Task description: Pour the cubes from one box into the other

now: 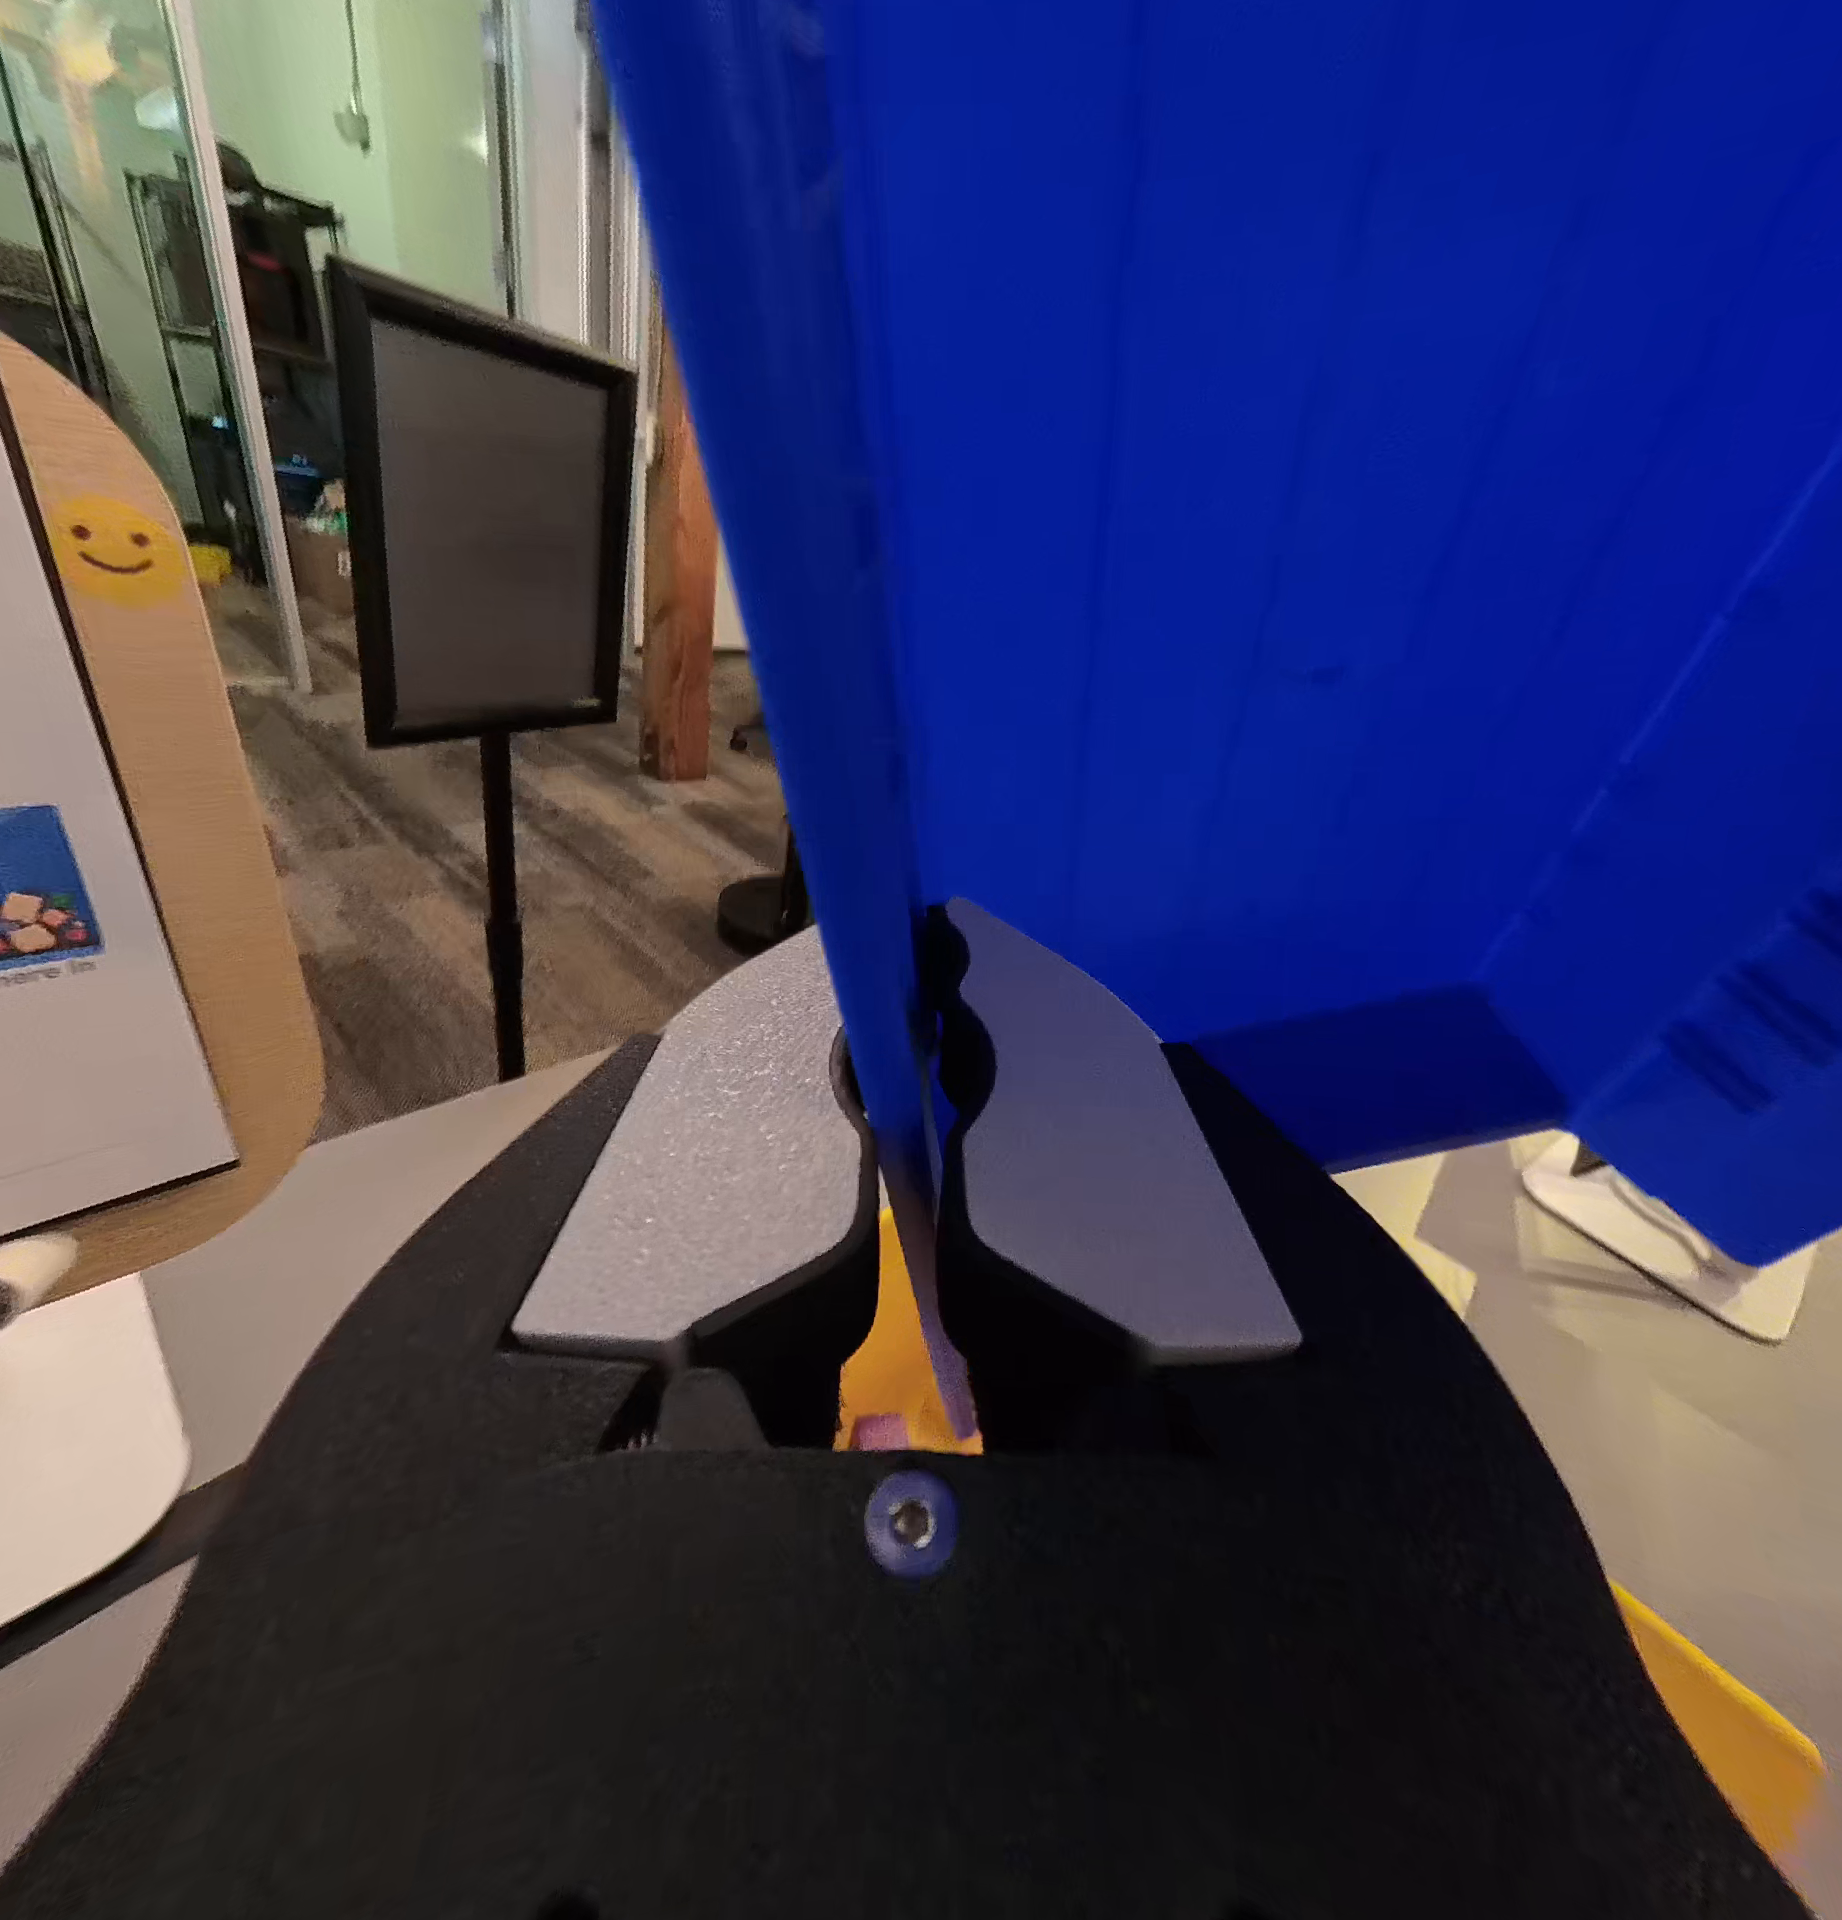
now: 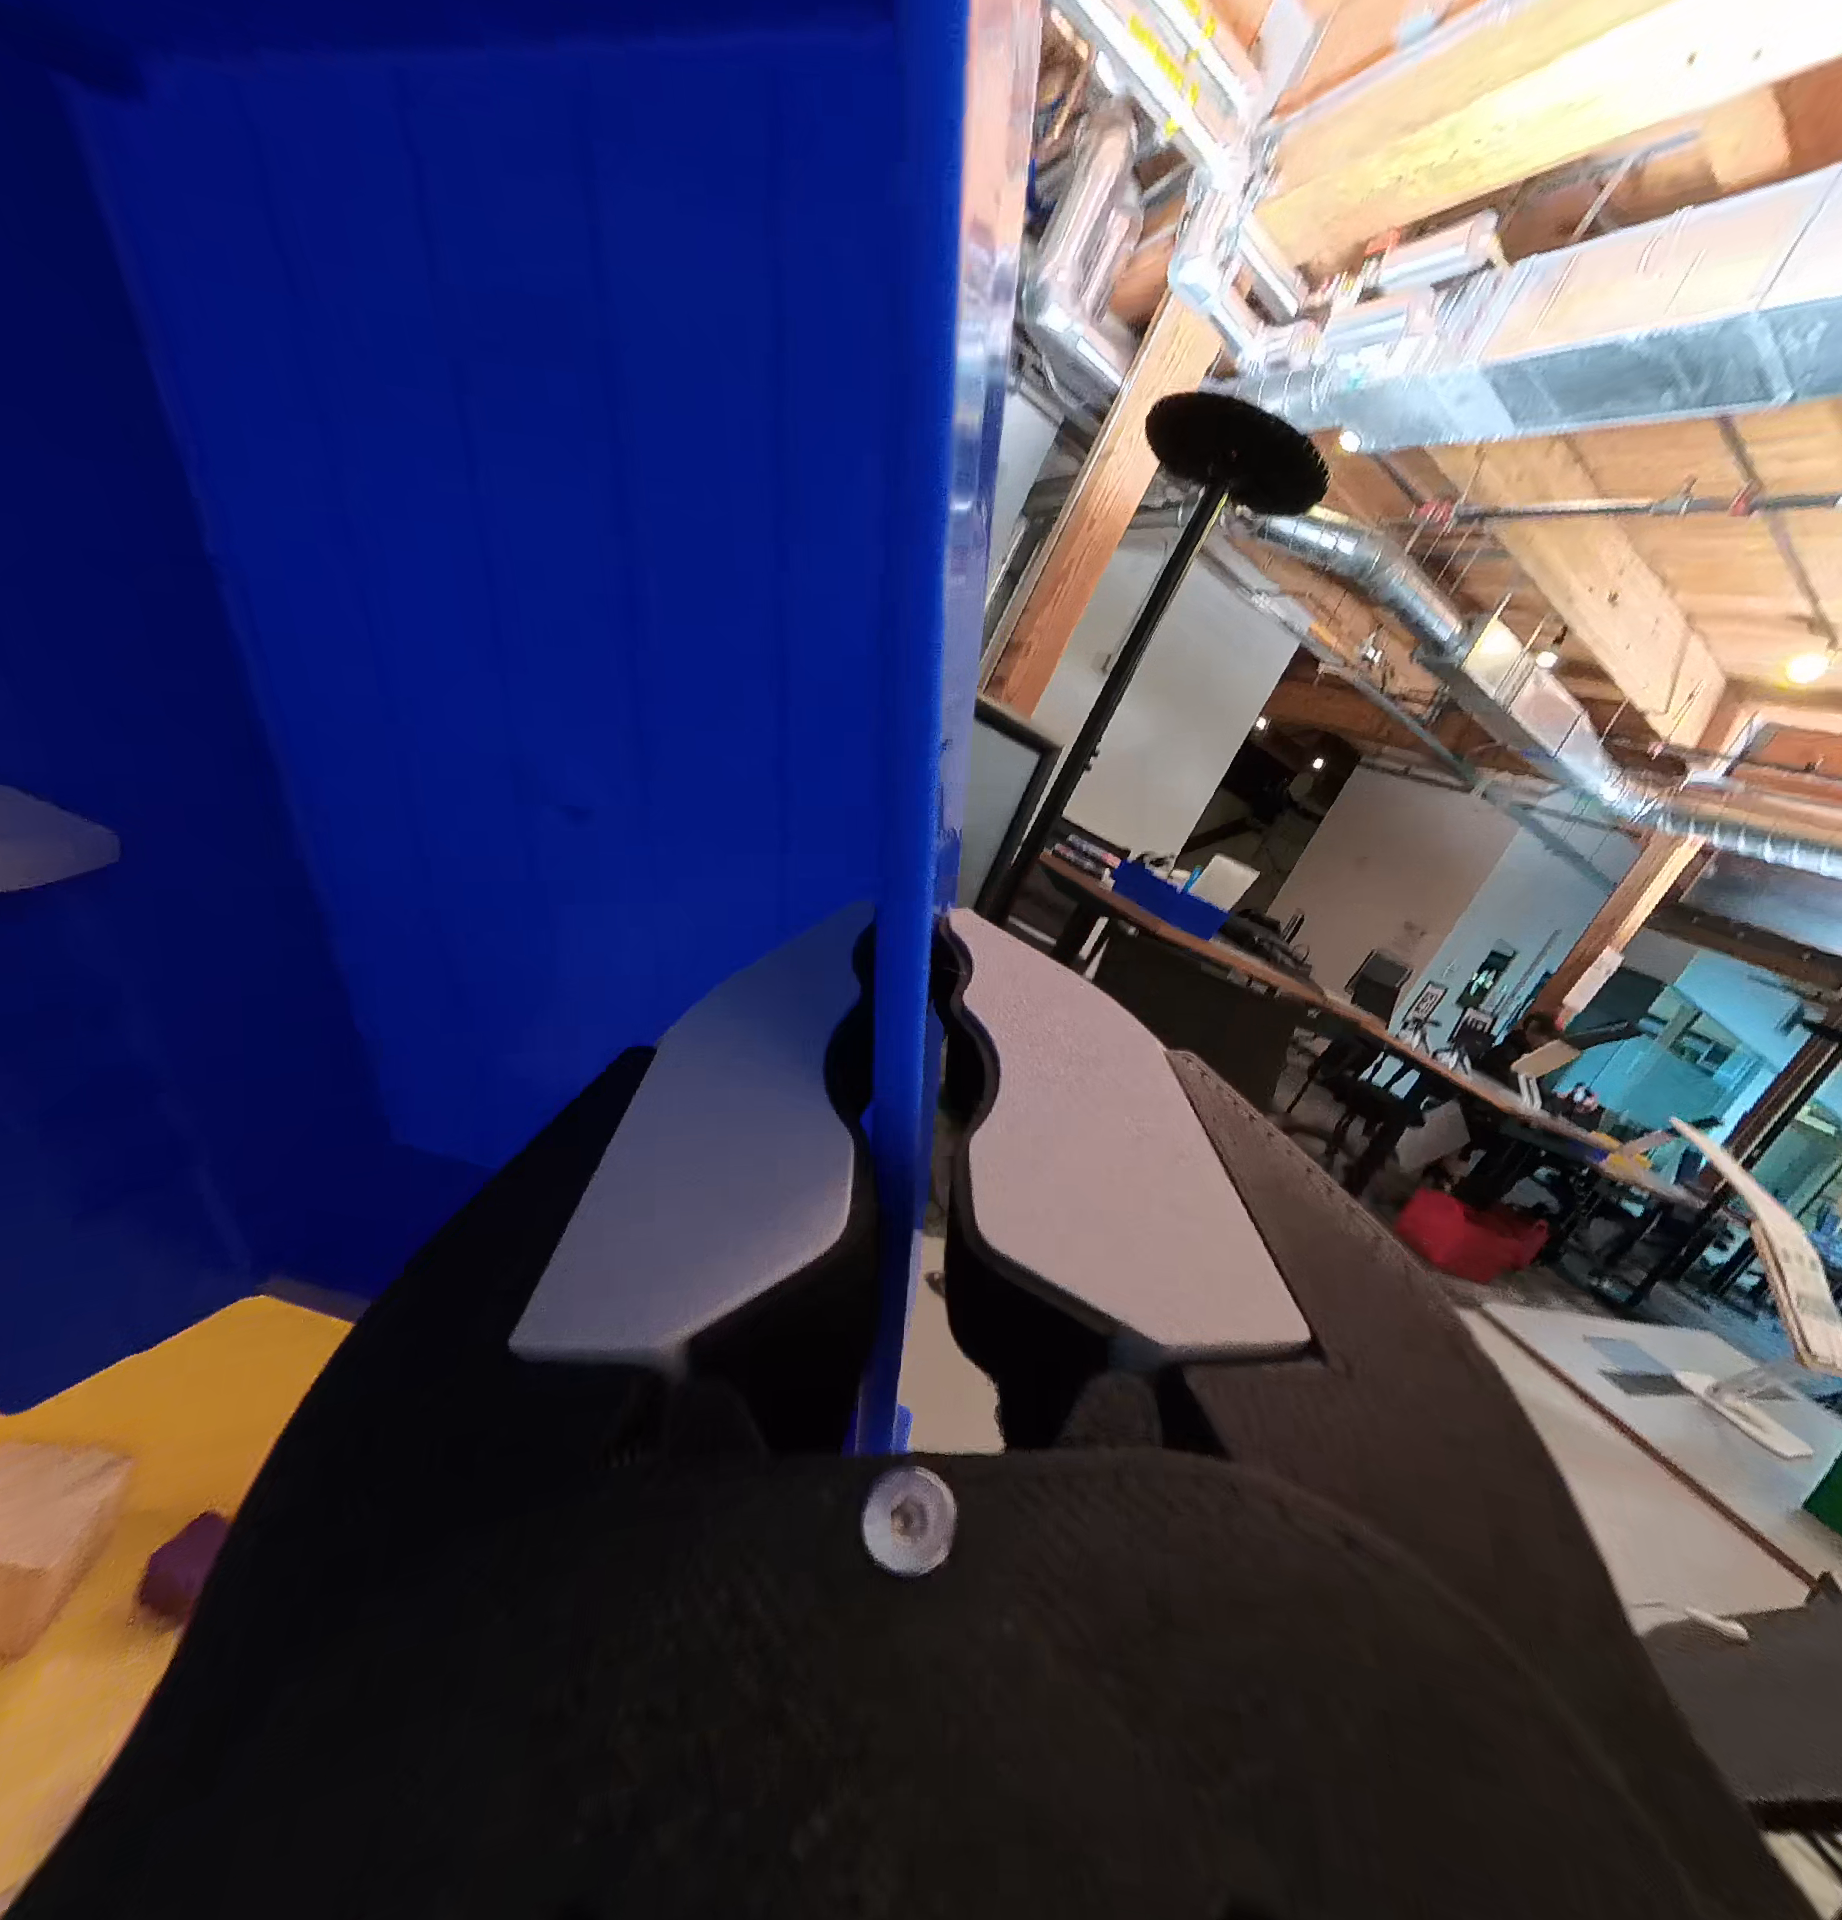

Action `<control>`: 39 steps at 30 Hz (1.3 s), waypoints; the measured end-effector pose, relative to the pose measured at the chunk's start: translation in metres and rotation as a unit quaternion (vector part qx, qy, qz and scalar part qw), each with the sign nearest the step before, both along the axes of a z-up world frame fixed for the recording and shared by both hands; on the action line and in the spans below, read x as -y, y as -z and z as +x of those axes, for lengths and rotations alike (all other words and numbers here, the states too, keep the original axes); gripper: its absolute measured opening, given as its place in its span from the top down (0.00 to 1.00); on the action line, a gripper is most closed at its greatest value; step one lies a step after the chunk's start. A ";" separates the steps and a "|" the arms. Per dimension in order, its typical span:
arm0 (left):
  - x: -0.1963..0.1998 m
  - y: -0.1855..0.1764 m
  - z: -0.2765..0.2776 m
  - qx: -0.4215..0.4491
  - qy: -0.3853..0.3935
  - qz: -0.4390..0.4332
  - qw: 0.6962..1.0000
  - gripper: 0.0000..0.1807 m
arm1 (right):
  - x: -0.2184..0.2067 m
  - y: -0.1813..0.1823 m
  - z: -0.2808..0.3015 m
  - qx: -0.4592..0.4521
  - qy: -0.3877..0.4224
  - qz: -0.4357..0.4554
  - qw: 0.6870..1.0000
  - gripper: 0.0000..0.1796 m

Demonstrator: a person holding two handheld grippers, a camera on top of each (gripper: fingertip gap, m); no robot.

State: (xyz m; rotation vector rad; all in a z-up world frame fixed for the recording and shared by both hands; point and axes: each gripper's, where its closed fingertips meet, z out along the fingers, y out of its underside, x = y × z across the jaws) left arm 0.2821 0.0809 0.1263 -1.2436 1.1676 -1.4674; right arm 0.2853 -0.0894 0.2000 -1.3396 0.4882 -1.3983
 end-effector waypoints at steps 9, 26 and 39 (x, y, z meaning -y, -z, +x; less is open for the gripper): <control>-0.037 -0.022 -0.035 -0.170 -0.034 0.058 0.983 0.96 | -0.034 -0.009 0.004 -0.151 -0.020 0.005 0.988 0.96; -0.171 0.112 -0.230 -0.630 -0.080 -0.009 0.773 0.95 | -0.203 0.177 -0.101 -0.570 -0.157 -0.184 0.785 0.95; -0.164 0.216 -0.292 -0.746 -0.027 -0.112 0.656 0.95 | -0.209 0.297 -0.154 -0.694 -0.132 -0.287 0.647 0.95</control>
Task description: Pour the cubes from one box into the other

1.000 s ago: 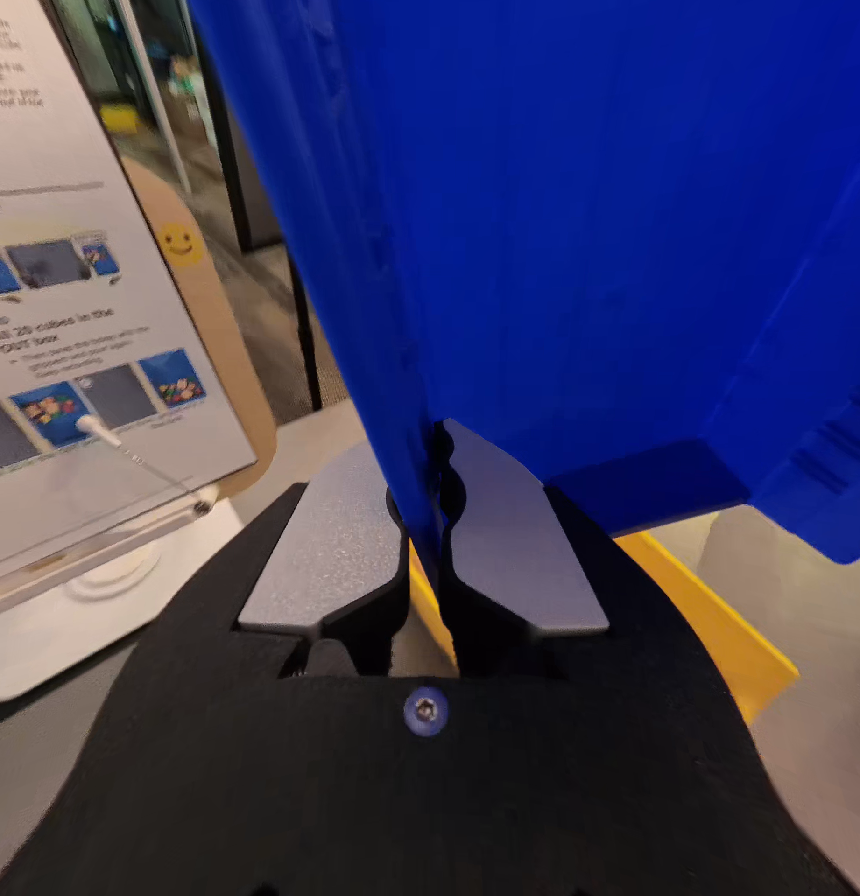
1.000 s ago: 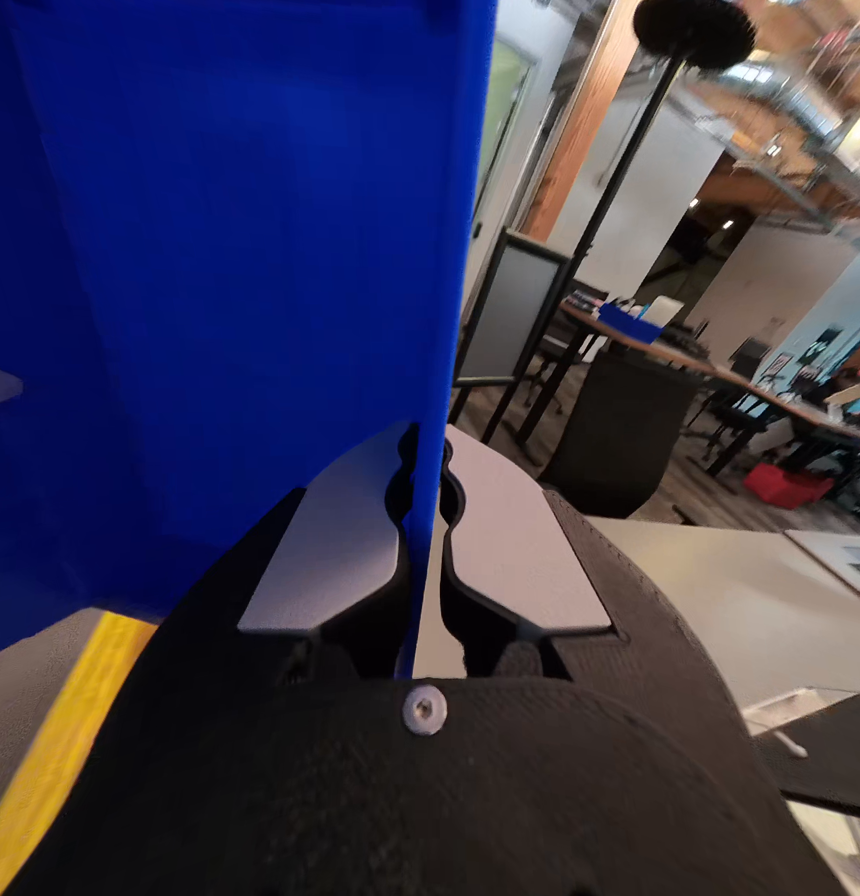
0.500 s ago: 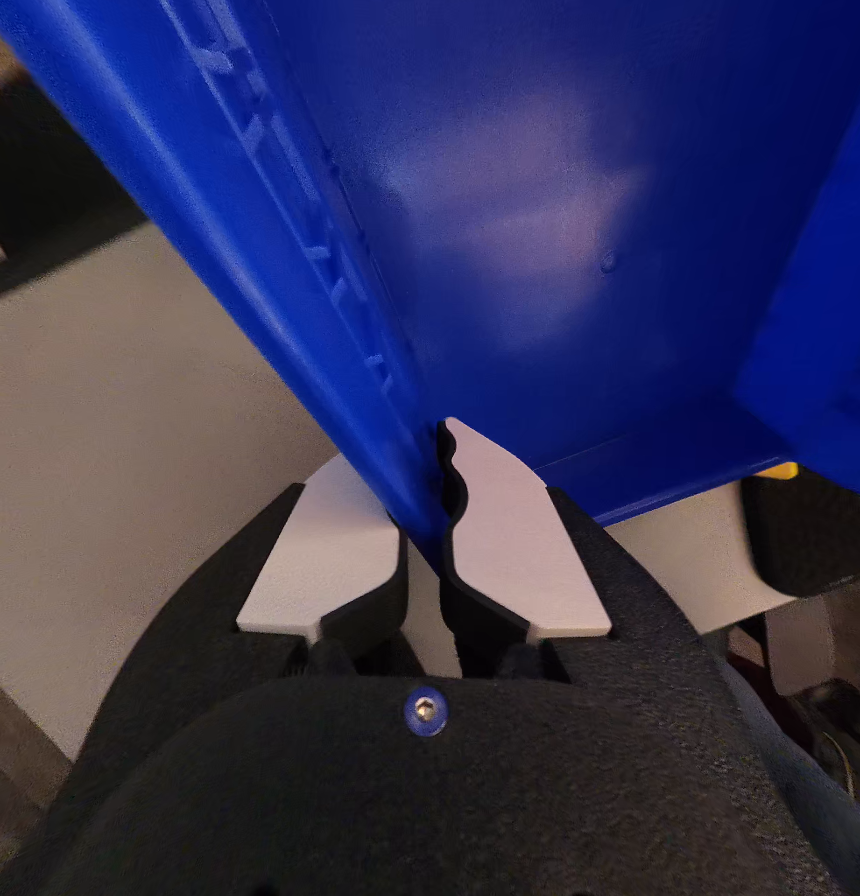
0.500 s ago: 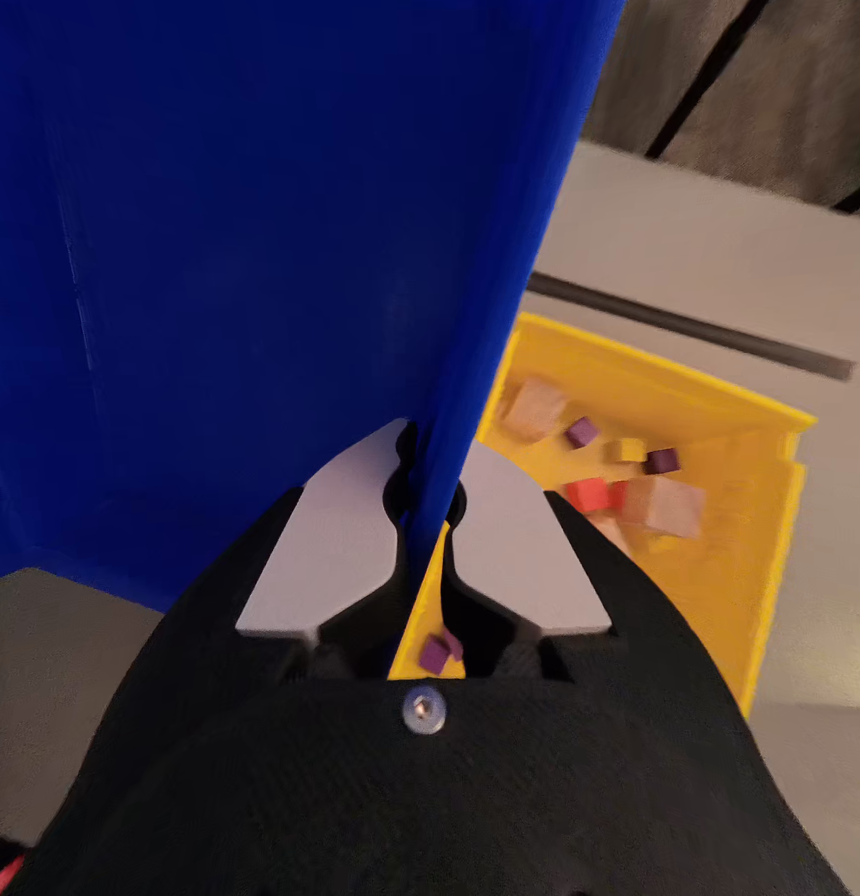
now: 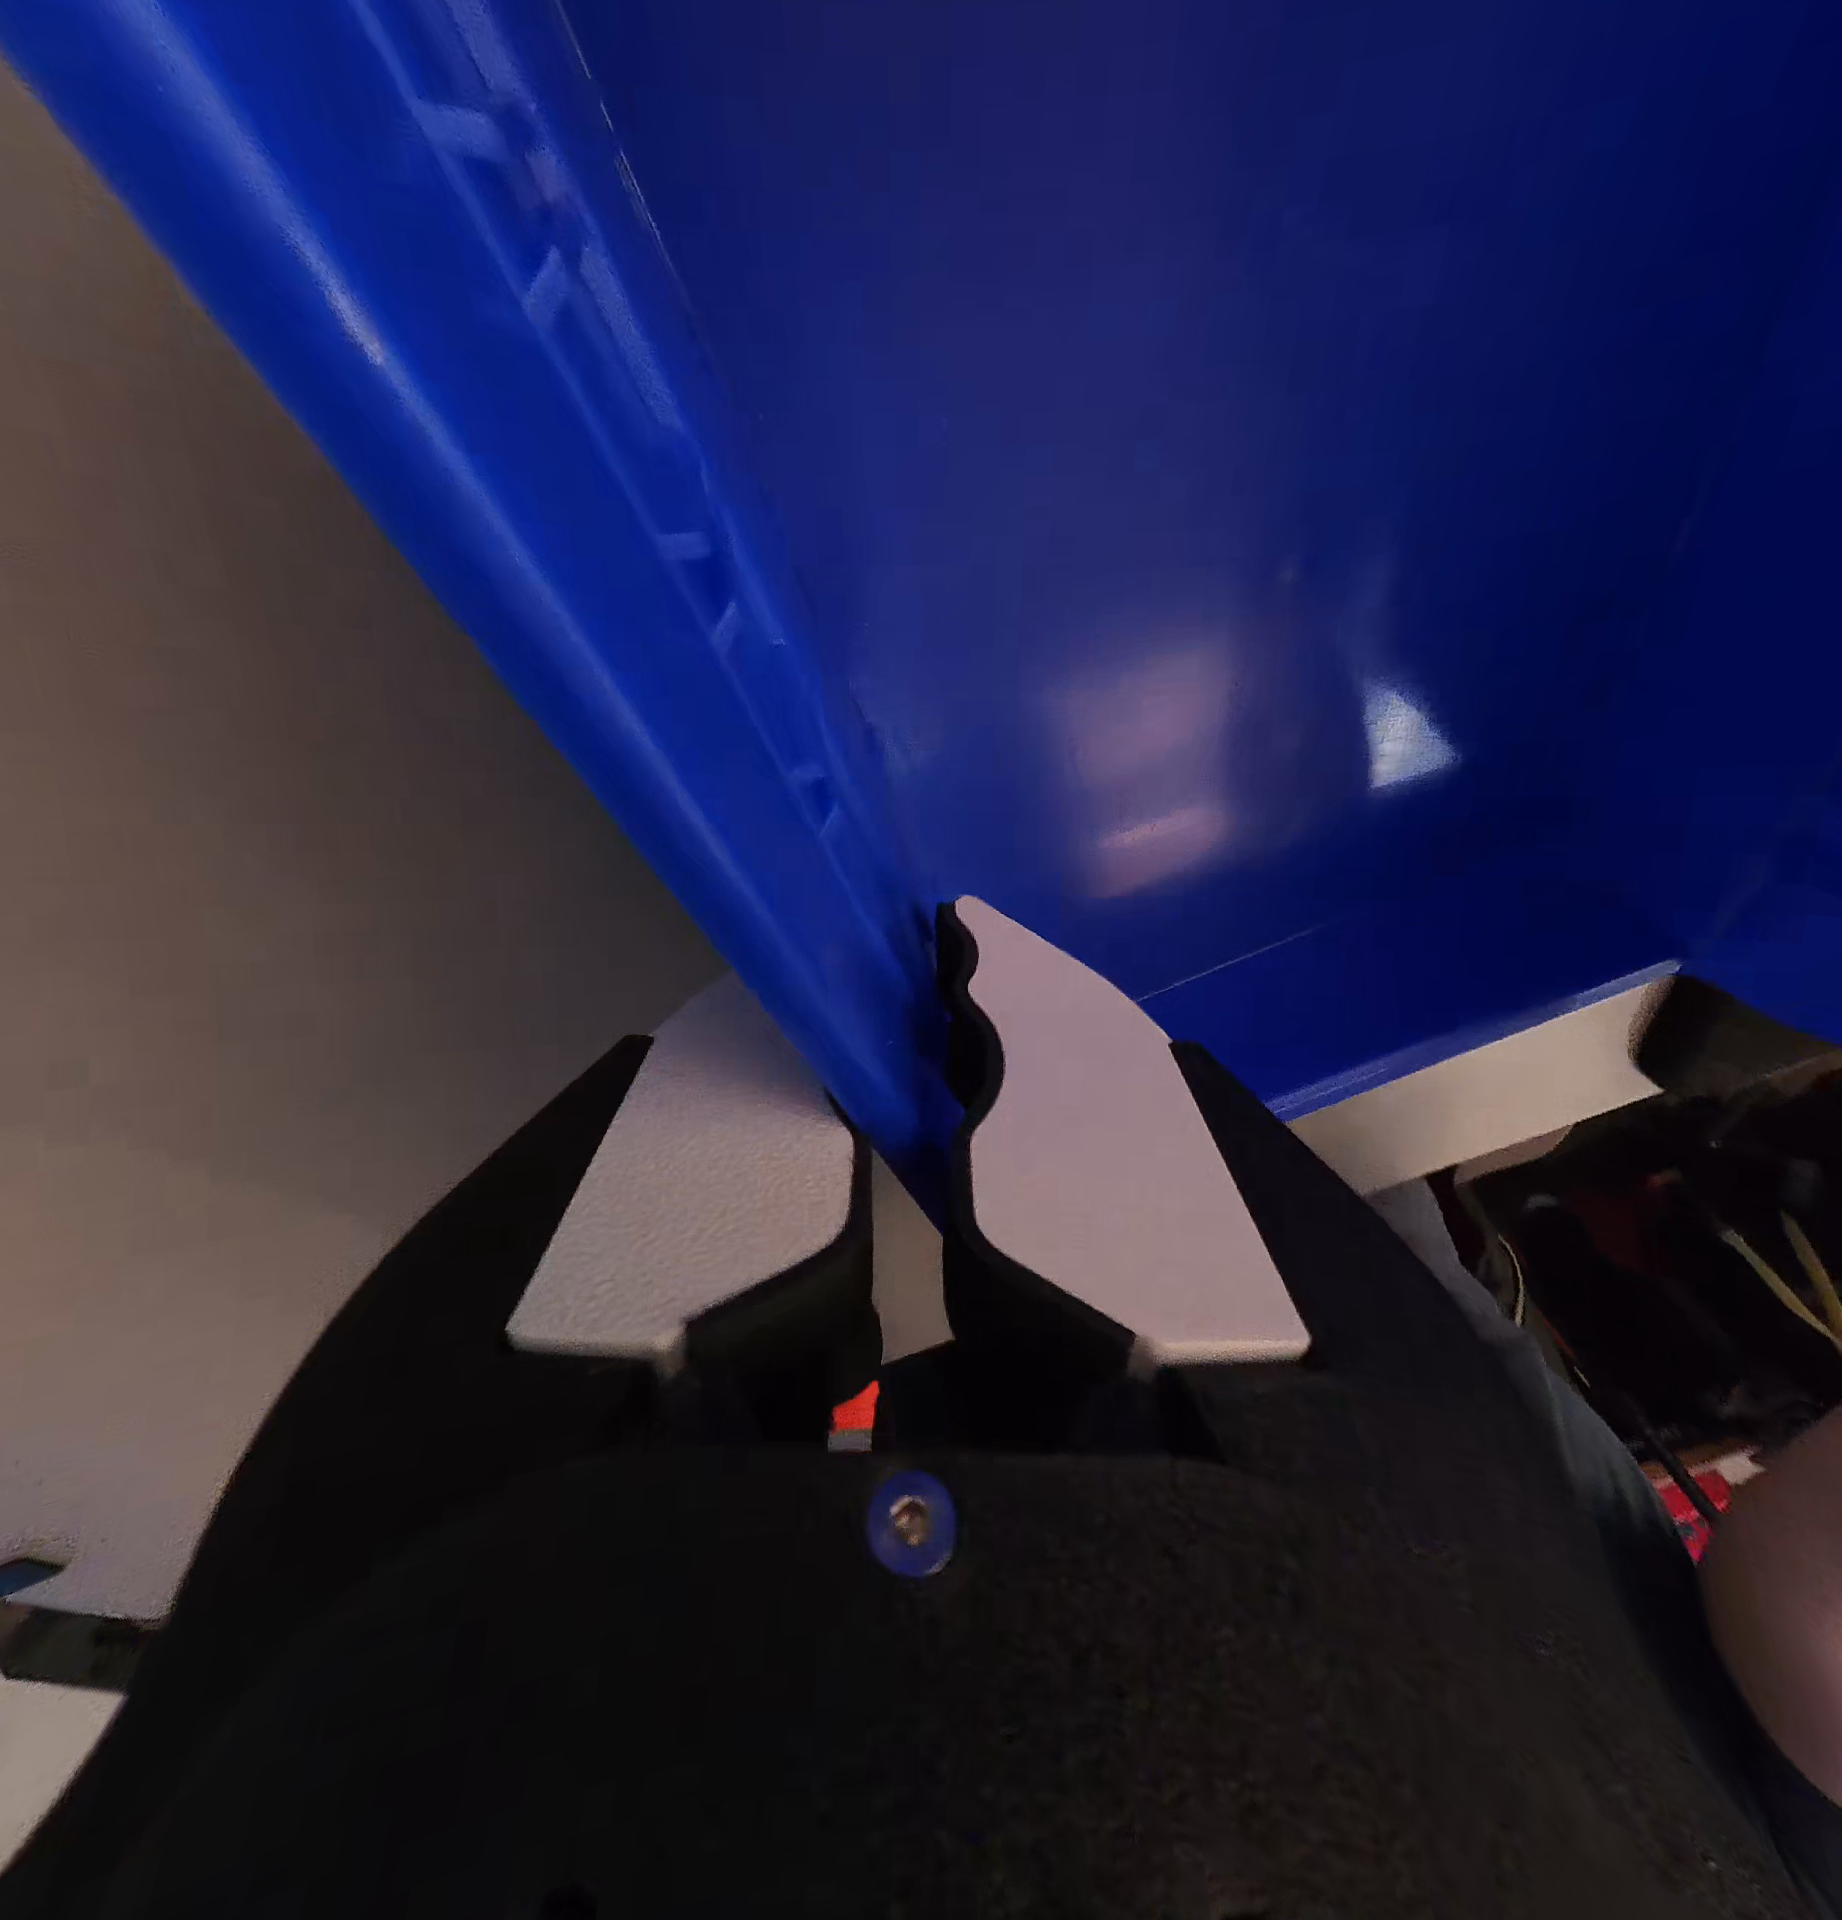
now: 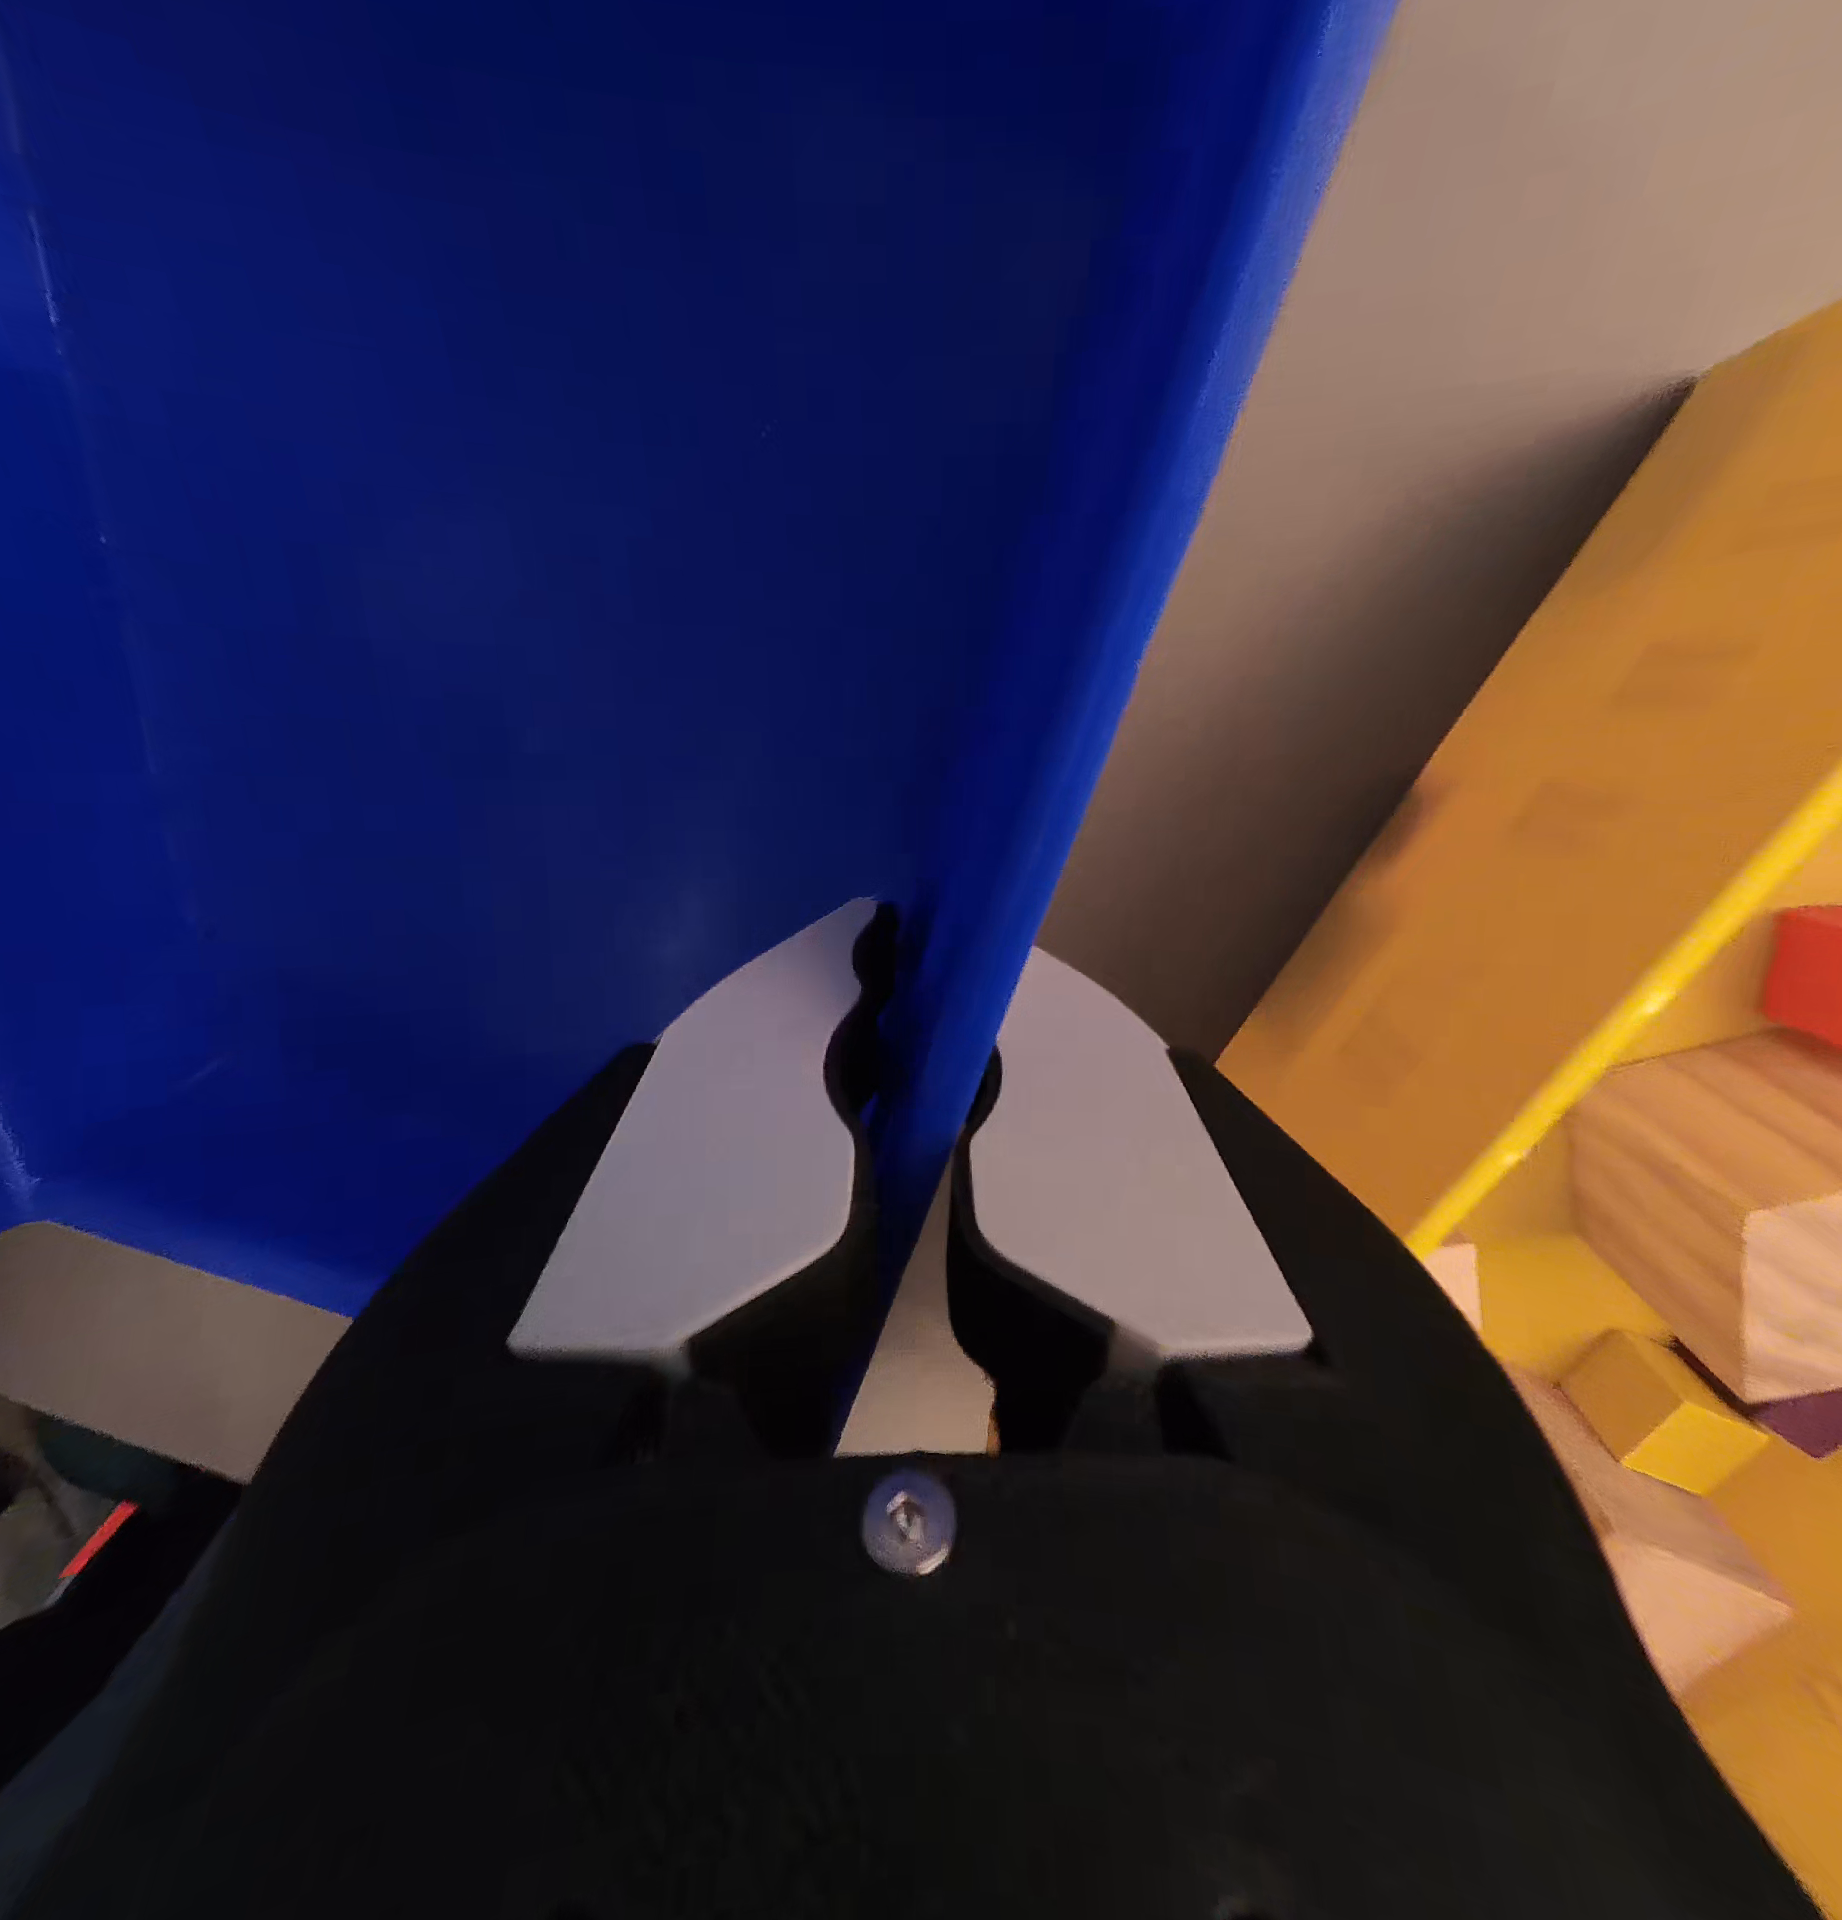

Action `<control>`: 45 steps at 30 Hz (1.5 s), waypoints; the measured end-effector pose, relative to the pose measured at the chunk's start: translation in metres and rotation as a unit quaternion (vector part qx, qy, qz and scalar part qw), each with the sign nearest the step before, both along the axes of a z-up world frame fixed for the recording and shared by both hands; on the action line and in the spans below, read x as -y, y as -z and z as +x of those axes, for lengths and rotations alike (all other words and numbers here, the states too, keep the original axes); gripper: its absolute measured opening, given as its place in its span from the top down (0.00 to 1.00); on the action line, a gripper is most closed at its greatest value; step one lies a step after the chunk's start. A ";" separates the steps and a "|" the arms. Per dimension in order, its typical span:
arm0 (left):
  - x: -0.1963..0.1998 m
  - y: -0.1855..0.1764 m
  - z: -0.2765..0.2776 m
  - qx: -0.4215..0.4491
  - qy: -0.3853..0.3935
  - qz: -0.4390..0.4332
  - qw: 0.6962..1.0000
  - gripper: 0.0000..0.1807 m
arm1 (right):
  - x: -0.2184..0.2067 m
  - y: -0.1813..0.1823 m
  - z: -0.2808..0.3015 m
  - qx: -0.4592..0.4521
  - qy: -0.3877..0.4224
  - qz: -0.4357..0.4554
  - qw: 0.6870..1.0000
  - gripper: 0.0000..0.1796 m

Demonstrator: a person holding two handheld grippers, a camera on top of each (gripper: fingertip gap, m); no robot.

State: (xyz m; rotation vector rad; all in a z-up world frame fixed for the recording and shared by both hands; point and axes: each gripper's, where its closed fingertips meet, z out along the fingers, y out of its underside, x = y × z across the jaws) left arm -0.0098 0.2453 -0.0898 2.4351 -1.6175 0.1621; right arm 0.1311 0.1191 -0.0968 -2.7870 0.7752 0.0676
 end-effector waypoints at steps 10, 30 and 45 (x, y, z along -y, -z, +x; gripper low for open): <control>0.007 0.016 0.007 0.029 0.005 -0.035 0.999 0.91 | 0.007 0.022 -0.001 -0.028 0.001 -0.014 1.000 0.92; -0.003 -0.162 -0.056 0.611 -0.032 0.028 0.790 0.65 | 0.216 -0.026 0.176 0.082 0.147 -0.003 0.986 0.70; 0.002 -0.138 -0.094 0.681 -0.038 0.119 0.721 0.78 | 0.228 0.043 0.157 -0.111 0.170 -0.108 0.973 0.98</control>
